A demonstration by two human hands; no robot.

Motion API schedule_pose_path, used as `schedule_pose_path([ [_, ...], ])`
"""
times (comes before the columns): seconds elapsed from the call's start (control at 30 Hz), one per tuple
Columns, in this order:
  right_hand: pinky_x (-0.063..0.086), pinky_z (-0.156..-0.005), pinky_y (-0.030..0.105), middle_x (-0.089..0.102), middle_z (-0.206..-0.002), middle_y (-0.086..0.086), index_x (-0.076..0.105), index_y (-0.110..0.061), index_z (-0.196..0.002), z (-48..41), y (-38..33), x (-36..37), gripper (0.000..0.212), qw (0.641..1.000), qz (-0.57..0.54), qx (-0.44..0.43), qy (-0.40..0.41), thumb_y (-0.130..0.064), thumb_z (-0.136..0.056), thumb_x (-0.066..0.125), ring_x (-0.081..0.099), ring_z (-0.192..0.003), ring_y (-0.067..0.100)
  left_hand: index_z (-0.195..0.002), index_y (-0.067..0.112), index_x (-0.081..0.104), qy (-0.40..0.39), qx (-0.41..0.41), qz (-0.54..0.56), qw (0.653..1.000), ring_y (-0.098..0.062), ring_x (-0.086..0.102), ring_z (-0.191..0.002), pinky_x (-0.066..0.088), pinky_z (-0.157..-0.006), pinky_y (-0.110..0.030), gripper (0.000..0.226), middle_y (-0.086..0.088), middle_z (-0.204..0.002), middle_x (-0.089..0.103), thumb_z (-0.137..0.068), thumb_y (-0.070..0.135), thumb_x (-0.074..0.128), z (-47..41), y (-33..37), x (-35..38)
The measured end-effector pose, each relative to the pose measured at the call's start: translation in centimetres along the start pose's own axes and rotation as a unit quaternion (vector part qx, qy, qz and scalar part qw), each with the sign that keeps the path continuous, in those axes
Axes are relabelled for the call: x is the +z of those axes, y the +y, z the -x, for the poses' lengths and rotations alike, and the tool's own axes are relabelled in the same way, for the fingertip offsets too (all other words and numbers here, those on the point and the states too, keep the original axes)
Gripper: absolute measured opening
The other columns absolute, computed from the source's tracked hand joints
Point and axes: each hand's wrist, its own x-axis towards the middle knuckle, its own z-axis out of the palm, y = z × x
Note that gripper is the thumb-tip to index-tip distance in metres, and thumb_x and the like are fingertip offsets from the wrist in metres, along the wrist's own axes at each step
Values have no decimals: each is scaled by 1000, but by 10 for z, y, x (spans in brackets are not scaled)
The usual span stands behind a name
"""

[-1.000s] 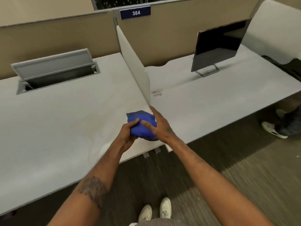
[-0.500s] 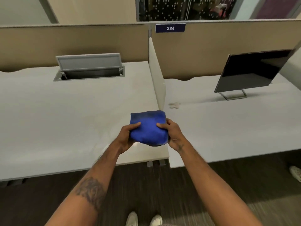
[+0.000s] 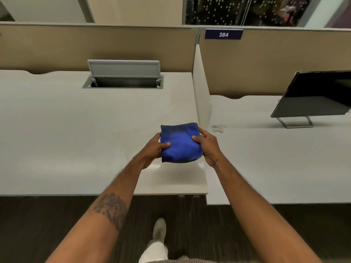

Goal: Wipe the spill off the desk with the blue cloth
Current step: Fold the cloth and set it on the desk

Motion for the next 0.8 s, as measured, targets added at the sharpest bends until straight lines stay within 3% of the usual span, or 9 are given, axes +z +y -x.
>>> schedule_pose_path([
  [0.13,58,-72,21,70,-112,-8,57,-21,-136,-24,-3,17,48,1000,-4,10,15,-11,-89,64,66,-100,11,-136,31,45,5,-3,-10,1000,-13,71,-99,58,-69,-29,50,7,-124,65,-92,25,66,-20,8,-17],
  [0.23,58,-71,22,67,-120,-1,56,-20,-137,-49,-6,30,46,1000,-12,21,20,-13,-93,61,66,-102,13,-135,36,45,5,-13,-10,1000,-14,71,-100,58,-69,-29,51,7,-124,65,-91,27,69,-44,15,-34],
  [0.33,59,-70,24,70,-116,-2,57,-19,-135,-77,-12,41,43,998,-43,38,39,-11,-93,59,68,-100,16,-133,41,45,-23,-35,1,999,-11,72,-98,57,-69,-27,61,10,-120,68,-83,26,77,-73,28,-52],
  [0.47,58,-68,28,74,-111,2,68,-24,-114,-114,-26,52,39,997,-27,62,48,-5,-81,66,70,-96,20,-135,41,42,-62,-46,-23,997,-15,67,-107,59,-73,-30,78,8,-127,63,-73,19,85,-114,46,-71],
  [0.53,58,-70,28,72,-114,4,65,-21,-124,-132,-32,54,50,997,10,63,44,-2,-77,68,69,-98,22,-142,36,36,-64,-46,-37,996,-21,64,-113,59,-76,-34,87,0,-130,61,-73,14,84,-135,54,-77],
  [0.63,53,-70,24,68,-119,4,53,-20,-139,-157,-41,55,64,983,173,33,59,-4,-79,68,65,-94,19,-148,33,30,-59,-49,-63,995,-25,63,-113,59,-75,-33,91,-3,-132,58,-76,10,82,-165,59,-83],
  [0.7,50,-74,26,66,-124,8,51,-21,-142,-176,-43,58,65,963,253,18,91,-3,-82,66,60,-92,20,-149,32,28,-51,-51,-79,994,-26,62,-112,59,-76,-33,91,-4,-133,56,-78,10,80,-185,60,-84],
  [0.8,47,-74,26,66,-125,10,51,-20,-142,-208,-45,64,58,953,276,11,120,-1,-87,59,56,-90,19,-151,31,26,-40,-52,-85,994,-18,63,-106,59,-70,-27,90,-5,-134,55,-81,9,78,-215,59,-84],
])
